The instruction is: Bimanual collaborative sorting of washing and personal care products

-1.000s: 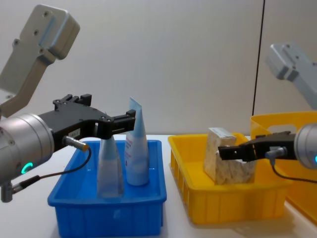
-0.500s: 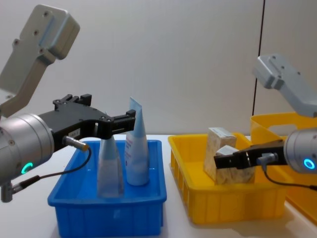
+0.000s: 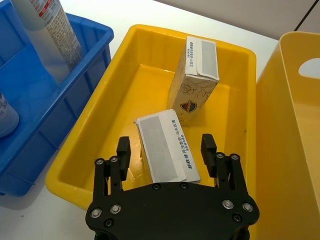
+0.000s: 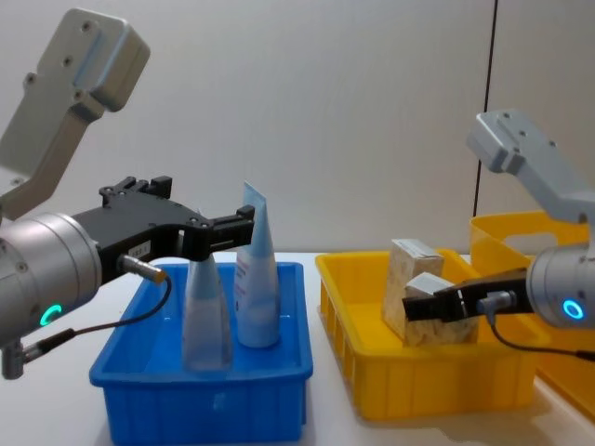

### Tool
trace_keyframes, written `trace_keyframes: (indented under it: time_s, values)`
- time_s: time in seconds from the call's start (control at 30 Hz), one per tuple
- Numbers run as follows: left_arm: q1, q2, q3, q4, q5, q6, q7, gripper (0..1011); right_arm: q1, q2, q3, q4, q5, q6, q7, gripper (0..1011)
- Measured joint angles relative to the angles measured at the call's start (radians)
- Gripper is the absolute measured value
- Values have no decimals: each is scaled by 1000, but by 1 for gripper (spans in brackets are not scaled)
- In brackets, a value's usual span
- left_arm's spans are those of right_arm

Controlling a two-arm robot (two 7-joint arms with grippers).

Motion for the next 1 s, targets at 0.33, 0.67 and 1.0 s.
trace_keyframes:
  time_s: [0.33,0.67,1.0]
  values:
    - [0,0,0,0,0,0,0,1001,3,-3,0,6,-2,5,1,612]
    - [0,0,0,0,0,0,0,1002,5,-5,0,10,-3,6,1,325]
    - [0,0,0,0,0,0,0,1001,6,-5,0,11,-3,7,1,319]
